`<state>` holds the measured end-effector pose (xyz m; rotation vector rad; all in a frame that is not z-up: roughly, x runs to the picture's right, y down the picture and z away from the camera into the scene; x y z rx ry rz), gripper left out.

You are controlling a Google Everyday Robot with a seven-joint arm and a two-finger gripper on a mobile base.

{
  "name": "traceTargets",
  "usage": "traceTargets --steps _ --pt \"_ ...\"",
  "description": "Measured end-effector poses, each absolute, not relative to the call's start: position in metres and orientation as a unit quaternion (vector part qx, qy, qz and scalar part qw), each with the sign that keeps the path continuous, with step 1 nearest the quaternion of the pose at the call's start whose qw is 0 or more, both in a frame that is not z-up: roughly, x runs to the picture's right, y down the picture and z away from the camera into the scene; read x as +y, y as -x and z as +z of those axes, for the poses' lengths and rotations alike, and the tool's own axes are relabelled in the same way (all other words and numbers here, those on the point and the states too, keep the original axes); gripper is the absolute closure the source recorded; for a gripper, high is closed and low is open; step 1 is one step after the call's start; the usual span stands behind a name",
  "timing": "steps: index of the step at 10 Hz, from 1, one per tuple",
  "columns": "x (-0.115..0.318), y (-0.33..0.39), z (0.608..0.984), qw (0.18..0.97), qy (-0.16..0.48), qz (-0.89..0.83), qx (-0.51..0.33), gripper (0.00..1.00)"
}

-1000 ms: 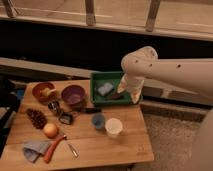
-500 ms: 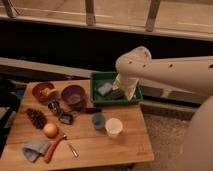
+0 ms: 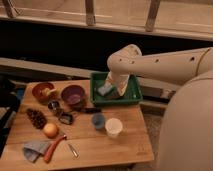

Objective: Place sponge in plastic cup

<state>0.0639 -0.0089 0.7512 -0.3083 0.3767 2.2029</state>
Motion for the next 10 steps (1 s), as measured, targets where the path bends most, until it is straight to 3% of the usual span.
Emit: traceTargets --steps 5,10 --pt "-0.015 -0.062 0.756 0.421 0.124 0.889 0.133 0.35" --pt "-0.054 -0.036 0.797 0.383 0.126 0.912 0.073 0.35"
